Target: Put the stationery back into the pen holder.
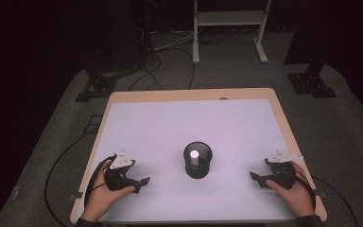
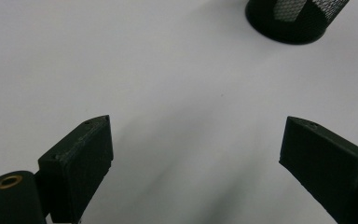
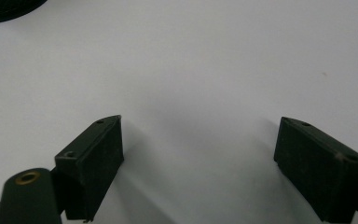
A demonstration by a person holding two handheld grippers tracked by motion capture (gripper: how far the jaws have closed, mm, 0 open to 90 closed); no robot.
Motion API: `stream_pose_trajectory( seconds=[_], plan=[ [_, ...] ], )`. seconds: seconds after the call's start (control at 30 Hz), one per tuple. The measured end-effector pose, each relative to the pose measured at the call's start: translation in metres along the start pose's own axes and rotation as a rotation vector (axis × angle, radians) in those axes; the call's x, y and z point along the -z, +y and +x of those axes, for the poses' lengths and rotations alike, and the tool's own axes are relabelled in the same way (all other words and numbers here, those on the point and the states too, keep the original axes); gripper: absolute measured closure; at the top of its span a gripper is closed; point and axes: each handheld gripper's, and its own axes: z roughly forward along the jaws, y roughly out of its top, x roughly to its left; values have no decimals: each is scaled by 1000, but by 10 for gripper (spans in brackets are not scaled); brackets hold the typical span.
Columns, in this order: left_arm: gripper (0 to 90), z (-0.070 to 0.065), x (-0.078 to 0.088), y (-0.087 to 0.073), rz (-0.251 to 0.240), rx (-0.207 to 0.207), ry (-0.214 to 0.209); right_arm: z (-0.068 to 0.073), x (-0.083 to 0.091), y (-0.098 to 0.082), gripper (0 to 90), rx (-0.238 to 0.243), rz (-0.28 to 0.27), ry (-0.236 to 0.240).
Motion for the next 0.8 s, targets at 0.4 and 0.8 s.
stream_pose_trajectory(
  seconds=[0.4,0.8],
  plan=[
    [89,8,-4,-24,71,8,65,0,0,0,143,-1,0,0],
    [27,10,-5,-37,43,26,83,0,0,0,143,0,0,0]
  ],
)
